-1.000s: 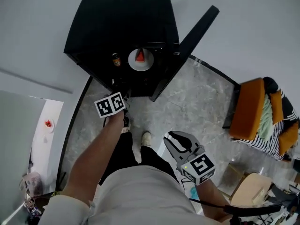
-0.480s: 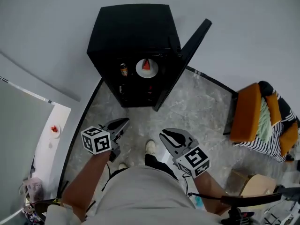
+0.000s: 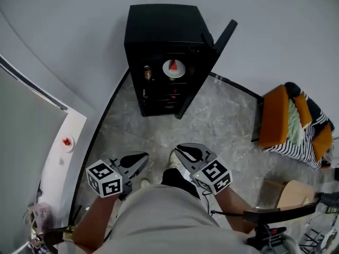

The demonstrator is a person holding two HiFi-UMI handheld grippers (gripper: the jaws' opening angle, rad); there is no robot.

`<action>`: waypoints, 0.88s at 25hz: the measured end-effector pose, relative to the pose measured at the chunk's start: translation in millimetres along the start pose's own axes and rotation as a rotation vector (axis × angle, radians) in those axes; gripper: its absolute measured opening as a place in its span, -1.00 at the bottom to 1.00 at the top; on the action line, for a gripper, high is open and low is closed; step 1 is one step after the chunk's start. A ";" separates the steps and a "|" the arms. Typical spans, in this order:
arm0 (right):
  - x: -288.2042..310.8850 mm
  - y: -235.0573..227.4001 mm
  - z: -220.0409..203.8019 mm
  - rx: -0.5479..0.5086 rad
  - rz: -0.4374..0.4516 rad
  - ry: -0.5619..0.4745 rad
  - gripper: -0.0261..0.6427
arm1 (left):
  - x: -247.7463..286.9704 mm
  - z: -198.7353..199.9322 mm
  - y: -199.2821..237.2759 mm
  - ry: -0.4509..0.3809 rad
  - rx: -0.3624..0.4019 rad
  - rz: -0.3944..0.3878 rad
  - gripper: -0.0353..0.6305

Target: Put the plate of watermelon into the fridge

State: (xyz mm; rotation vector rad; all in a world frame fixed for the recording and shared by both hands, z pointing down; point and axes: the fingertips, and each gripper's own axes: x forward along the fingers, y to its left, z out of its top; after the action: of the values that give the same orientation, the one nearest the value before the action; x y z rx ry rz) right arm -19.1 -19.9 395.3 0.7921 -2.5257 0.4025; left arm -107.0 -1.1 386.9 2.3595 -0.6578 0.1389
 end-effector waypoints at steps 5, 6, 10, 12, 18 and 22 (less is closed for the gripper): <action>1.5 61.1 -2.6 -0.019 -0.002 -0.012 -0.81 | -45.9 -29.0 -16.9 0.005 0.043 -0.032 -0.86; 0.8 70.5 -3.8 -0.021 -0.002 -0.016 -0.81 | -50.6 -33.6 -19.5 0.003 0.040 -0.037 -0.86; -1.2 101.4 -14.9 -0.026 0.008 -0.022 -0.82 | -63.1 -49.5 -27.6 -0.004 0.025 -0.028 -0.86; -4.7 111.1 -22.4 -0.017 0.006 -0.016 -0.82 | -65.9 -56.6 -32.3 0.007 0.031 -0.027 -0.86; -15.6 129.9 -29.9 -0.015 -0.018 -0.019 -0.83 | -76.6 -70.7 -46.5 0.029 0.061 -0.049 -0.86; -18.9 136.6 -31.2 -0.024 -0.027 -0.014 -0.85 | -81.6 -75.0 -49.2 0.033 0.060 -0.043 -0.86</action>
State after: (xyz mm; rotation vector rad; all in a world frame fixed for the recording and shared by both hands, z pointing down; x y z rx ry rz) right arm -76.2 109.5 393.7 0.8217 -2.5253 0.3575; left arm -148.0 112.8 394.0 2.4222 -0.5941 0.1800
